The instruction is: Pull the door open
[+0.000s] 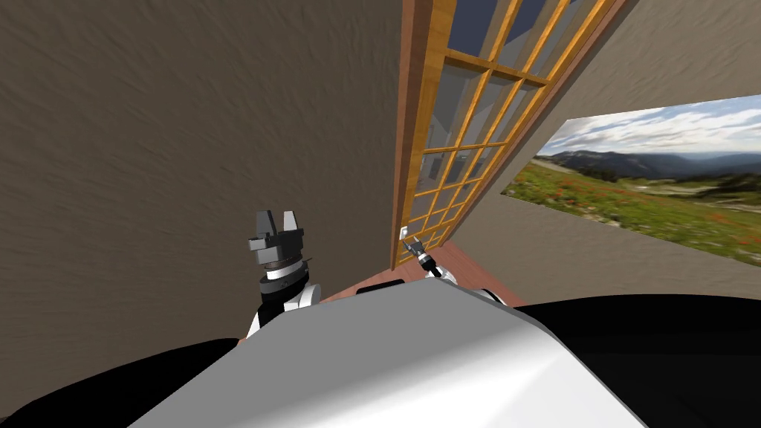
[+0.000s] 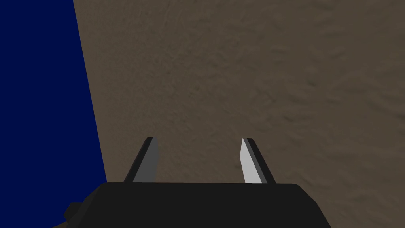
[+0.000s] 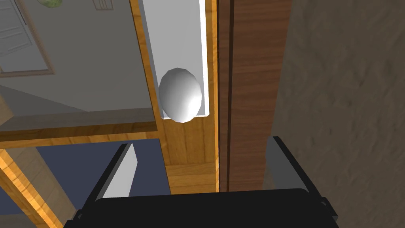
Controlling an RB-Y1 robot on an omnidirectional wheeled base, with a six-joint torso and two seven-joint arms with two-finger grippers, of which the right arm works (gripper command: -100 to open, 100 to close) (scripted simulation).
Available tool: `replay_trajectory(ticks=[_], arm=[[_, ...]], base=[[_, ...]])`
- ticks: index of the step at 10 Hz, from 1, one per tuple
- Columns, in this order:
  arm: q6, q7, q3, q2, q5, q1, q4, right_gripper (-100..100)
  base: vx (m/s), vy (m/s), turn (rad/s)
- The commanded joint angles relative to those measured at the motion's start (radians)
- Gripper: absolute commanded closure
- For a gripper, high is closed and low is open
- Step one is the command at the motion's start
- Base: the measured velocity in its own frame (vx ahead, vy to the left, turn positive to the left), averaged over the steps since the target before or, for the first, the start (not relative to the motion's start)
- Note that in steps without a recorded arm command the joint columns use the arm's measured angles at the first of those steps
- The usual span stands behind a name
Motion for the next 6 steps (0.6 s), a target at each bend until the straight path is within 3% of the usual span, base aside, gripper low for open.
replay_trajectory(ticks=[1, 4, 5, 6], arm=[[-0.008, -0.001, -0.006, -0.007, -0.005, -0.001, 0.01, -100], [-0.015, -0.004, -0.012, -0.014, -0.01, 0.001, 0.015, -100], [-0.022, -0.004, -0.007, -0.012, -0.007, 0.008, 0.023, -100], [-0.022, -0.004, -0.007, -0.012, -0.007, 0.008, 0.023, 100]], base=[[0.23, 0.042, -0.008], [0.187, 0.027, -0.036], [0.041, 0.021, -0.038], [-0.027, -0.001, 0.021]])
